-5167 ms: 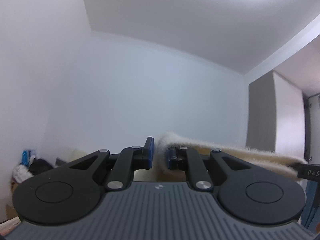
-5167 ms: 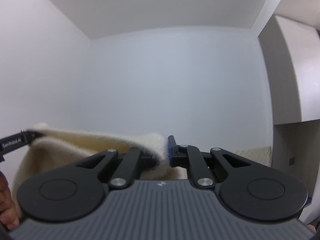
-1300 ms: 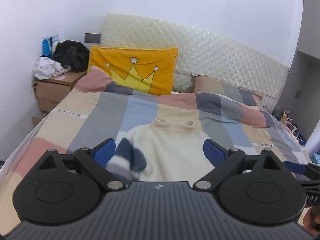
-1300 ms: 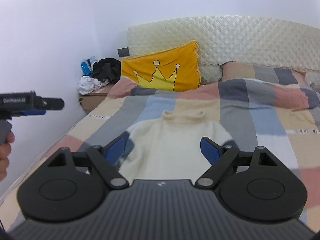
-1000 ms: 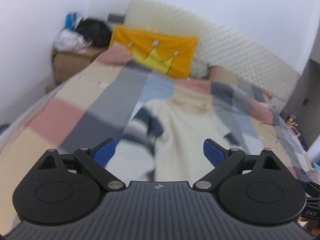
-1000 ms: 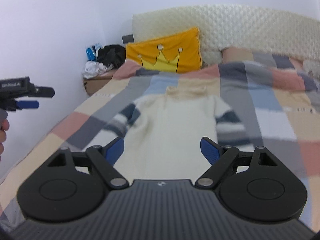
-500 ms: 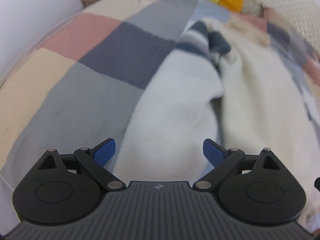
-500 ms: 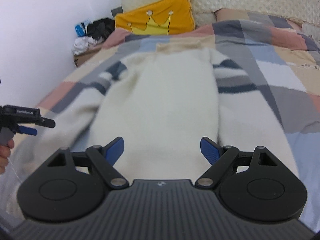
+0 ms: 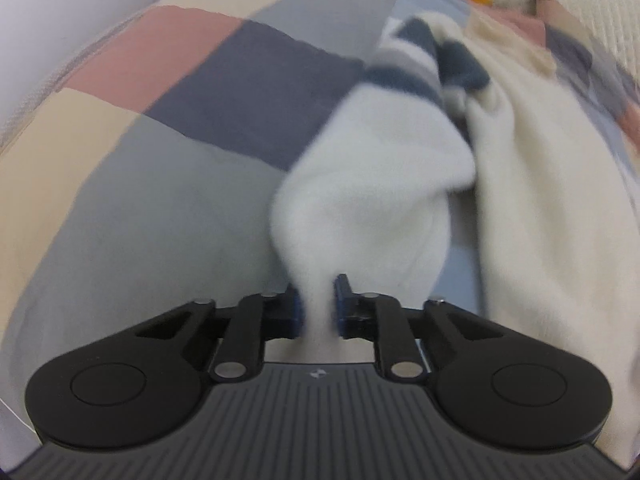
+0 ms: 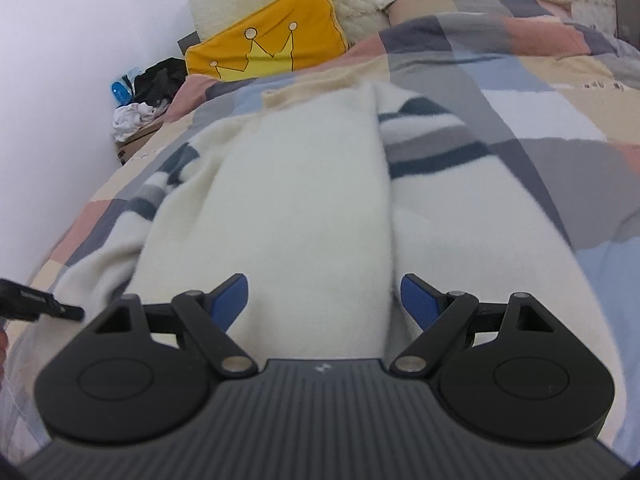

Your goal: Fold large clothes

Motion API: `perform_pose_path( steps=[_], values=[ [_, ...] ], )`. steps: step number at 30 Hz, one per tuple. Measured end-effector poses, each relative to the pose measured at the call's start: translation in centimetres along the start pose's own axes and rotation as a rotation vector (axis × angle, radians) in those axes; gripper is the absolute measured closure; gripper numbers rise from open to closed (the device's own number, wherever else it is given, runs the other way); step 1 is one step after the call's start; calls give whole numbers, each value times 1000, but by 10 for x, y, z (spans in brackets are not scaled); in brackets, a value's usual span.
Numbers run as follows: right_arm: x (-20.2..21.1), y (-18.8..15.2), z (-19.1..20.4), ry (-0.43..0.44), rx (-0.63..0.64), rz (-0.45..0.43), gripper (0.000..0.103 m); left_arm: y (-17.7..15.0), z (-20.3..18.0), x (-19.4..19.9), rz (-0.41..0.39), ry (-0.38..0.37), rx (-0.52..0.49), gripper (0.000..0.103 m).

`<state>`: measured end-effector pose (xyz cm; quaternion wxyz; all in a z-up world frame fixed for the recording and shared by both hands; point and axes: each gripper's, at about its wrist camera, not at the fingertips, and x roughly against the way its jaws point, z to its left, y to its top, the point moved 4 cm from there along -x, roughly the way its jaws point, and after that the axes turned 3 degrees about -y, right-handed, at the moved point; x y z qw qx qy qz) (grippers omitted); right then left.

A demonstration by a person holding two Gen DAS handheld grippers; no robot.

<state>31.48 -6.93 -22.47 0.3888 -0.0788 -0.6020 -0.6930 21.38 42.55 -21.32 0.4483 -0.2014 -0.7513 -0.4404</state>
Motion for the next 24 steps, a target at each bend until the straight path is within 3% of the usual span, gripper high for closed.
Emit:
perform_pose_path(
  steps=[5, 9, 14, 20, 24],
  values=[
    [4, -9, 17, 0, 38, -2, 18, 48, 37, 27, -90, 64, 23, 88],
    [-1, -18, 39, 1, 130, 11, 18, 113, 80, 51, -188, 161, 73, 89],
    [-3, -18, 58, -17, 177, -14, 18, 191, 107, 62, -283, 217, 89, 90],
    [-10, -6, 71, -49, 201, -64, 18, 262, 129, 48, -343, 289, 75, 90],
    [-20, -6, 70, -63, 187, -47, 18, 288, 146, 7, -315, 343, 66, 90]
  ],
)
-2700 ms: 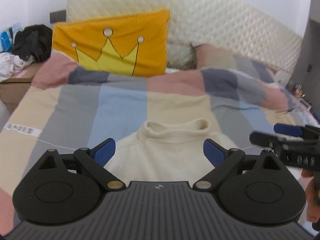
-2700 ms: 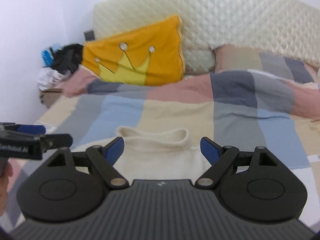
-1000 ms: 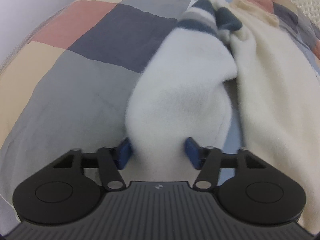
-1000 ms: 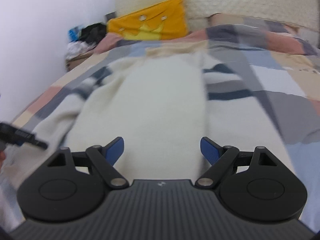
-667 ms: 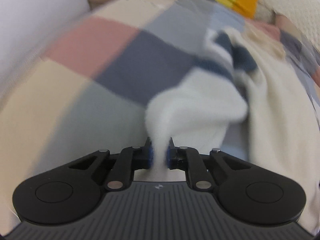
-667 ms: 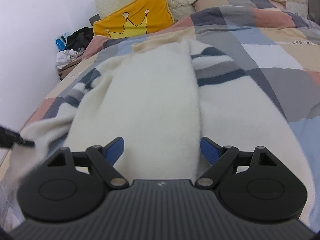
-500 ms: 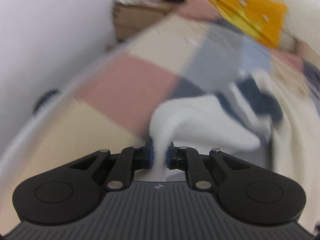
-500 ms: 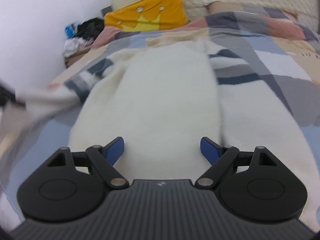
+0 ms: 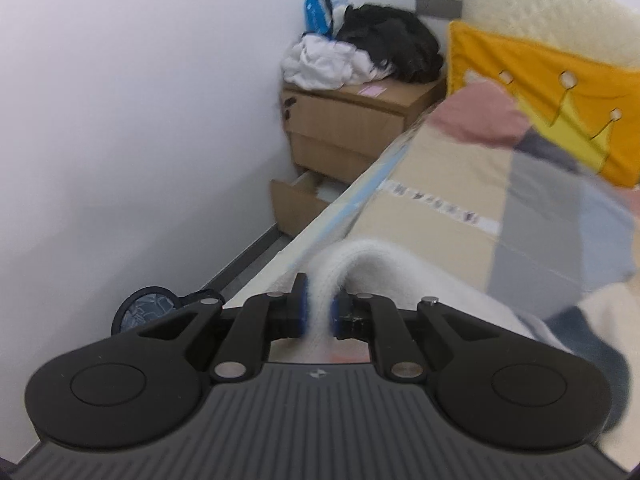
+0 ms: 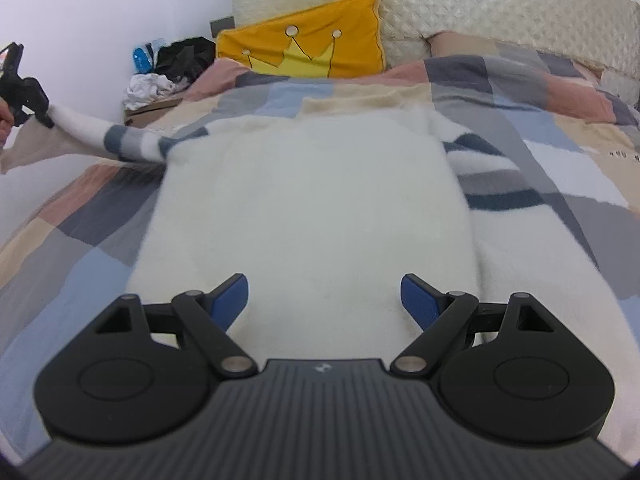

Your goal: Fold large clothes

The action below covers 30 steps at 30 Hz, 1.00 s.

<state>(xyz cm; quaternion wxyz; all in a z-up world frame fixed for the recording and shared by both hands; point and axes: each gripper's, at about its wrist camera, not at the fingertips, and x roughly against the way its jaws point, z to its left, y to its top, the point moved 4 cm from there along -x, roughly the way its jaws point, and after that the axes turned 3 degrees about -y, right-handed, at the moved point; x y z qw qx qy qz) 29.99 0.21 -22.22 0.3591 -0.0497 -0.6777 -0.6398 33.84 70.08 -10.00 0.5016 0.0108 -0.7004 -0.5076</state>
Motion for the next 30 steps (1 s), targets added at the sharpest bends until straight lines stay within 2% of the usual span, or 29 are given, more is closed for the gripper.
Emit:
perform_pose_path(
  steps=[6, 9, 12, 14, 16, 18, 23, 30],
  values=[
    [-20, -11, 3, -29, 44, 63, 18, -47, 15, -74, 93, 8, 50, 90],
    [-24, -15, 3, -28, 52, 67, 16, -66, 23, -84, 73, -28, 107, 89],
    [-26, -16, 5, -29, 56, 65, 16, -69, 25, -80, 76, -41, 136, 89],
    [-26, -16, 5, -28, 59, 61, 16, -67, 25, -71, 86, -78, 153, 76],
    [-25, -16, 4, -24, 57, 59, 16, -67, 24, -58, 107, -126, 179, 41],
    [-24, -15, 4, -17, 69, 54, 16, -69, 21, -41, 106, -148, 192, 31],
    [-17, -15, 2, 13, 79, 36, 18, -90, 10, 19, 84, -218, 231, 27],
    [-2, -13, -9, 87, 28, 20, 18, -150, -35, 114, 110, -368, 234, 27]
  ],
)
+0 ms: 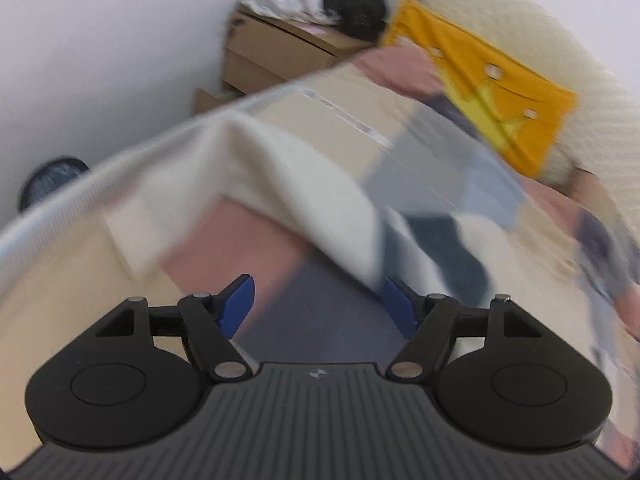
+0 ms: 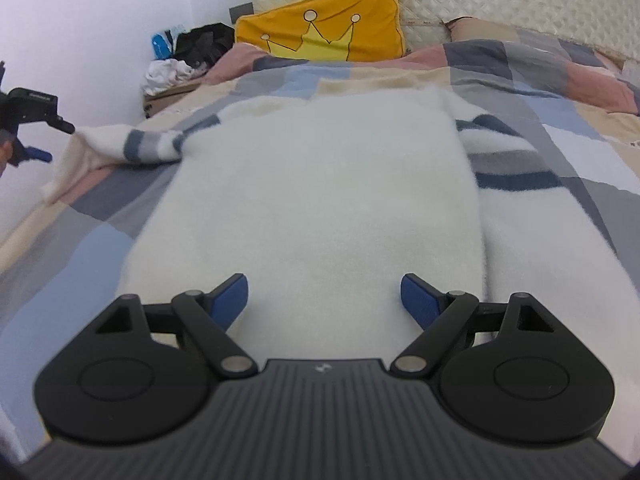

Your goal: Fold large clothes

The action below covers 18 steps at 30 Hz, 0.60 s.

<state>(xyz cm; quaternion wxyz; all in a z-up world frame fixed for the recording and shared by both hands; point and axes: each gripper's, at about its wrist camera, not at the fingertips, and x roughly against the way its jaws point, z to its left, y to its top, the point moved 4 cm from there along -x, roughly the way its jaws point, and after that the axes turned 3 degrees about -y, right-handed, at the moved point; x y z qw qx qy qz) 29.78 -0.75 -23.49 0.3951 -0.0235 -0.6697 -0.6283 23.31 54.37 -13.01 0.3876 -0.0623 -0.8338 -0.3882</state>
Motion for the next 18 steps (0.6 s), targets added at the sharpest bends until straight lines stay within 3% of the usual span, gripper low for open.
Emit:
perform_pose_path(
  steps=[4, 9, 18],
  values=[
    [11, -1, -4, 16, -1, -18, 18, -54, -41, 29, 46, -88, 11, 27],
    [23, -11, -10, 88, -58, -7, 18, -127, -87, 50, 125, -255, 125, 27],
    [54, -19, -14, 195, -133, 17, 18, -225, -124, 69, 168, -329, 192, 28]
  ],
)
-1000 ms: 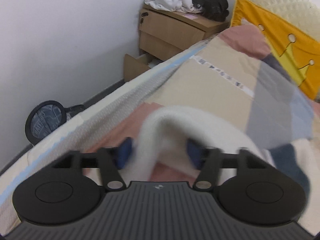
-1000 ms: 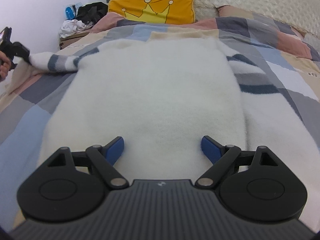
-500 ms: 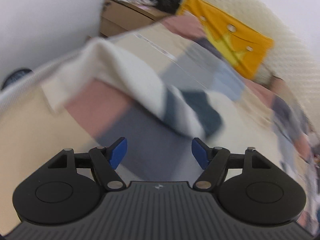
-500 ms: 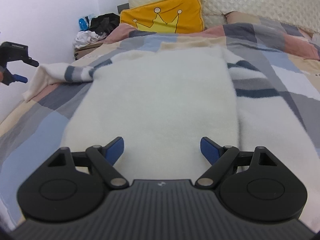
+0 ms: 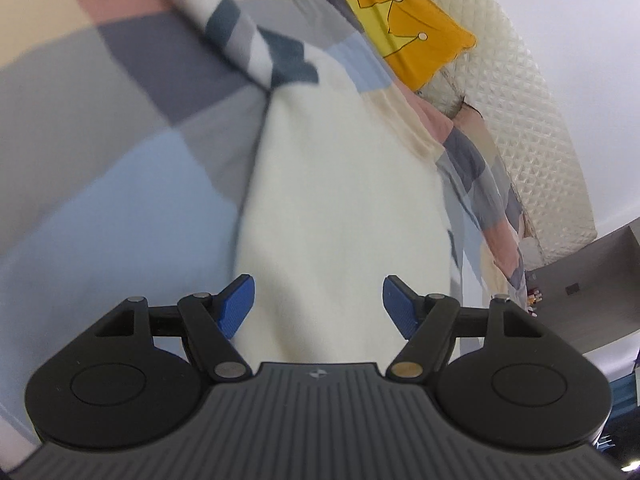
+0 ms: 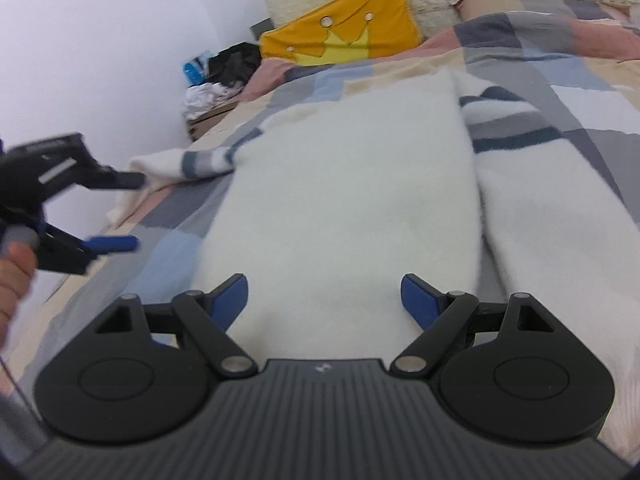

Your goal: Fold large clothes

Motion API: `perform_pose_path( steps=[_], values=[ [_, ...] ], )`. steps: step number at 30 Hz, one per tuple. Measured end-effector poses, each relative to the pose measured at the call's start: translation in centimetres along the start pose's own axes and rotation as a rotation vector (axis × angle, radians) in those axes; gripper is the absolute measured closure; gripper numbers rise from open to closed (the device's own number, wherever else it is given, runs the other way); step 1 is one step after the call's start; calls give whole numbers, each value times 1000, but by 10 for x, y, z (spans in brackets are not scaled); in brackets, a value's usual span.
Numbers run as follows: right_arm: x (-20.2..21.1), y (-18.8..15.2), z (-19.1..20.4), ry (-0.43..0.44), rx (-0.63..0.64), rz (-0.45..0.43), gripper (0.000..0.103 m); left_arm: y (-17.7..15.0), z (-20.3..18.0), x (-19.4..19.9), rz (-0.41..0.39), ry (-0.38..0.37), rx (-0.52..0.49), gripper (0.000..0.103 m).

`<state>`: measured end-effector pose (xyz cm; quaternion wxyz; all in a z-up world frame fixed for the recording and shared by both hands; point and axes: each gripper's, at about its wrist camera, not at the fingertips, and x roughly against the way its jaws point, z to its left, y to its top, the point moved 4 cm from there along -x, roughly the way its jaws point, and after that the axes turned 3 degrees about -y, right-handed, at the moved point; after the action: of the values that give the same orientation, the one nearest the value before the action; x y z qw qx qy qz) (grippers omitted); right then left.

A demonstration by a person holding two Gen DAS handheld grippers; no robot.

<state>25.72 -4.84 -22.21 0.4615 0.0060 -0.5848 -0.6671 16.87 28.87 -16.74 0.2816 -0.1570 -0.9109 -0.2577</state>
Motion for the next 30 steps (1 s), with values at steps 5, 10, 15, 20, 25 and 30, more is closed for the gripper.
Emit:
perform_pose_path(
  steps=[5, 10, 15, 20, 25, 30],
  values=[
    [5, -8, 18, 75, 67, 52, 18, -28, 29, -14, 18, 48, 42, 34],
    [-6, -15, 35, 98, 148, 90, 30, -36, 44, -23, 49, 28, 84, 46],
    [-19, -20, 35, 54, 185, 146, 60, -39, 51, -36, 74, 47, 73, 60],
    [-17, -16, 30, -7, 194, 129, 91, -40, 50, -49, 91, 20, 75, 63],
    [-19, -4, 18, -58, 168, 93, 93, -47, 35, -62, 124, -24, -4, 61],
    [-30, 3, 0, -55, 81, 99, 93, -51, 33, -71, 140, -33, -8, 57]
  ],
)
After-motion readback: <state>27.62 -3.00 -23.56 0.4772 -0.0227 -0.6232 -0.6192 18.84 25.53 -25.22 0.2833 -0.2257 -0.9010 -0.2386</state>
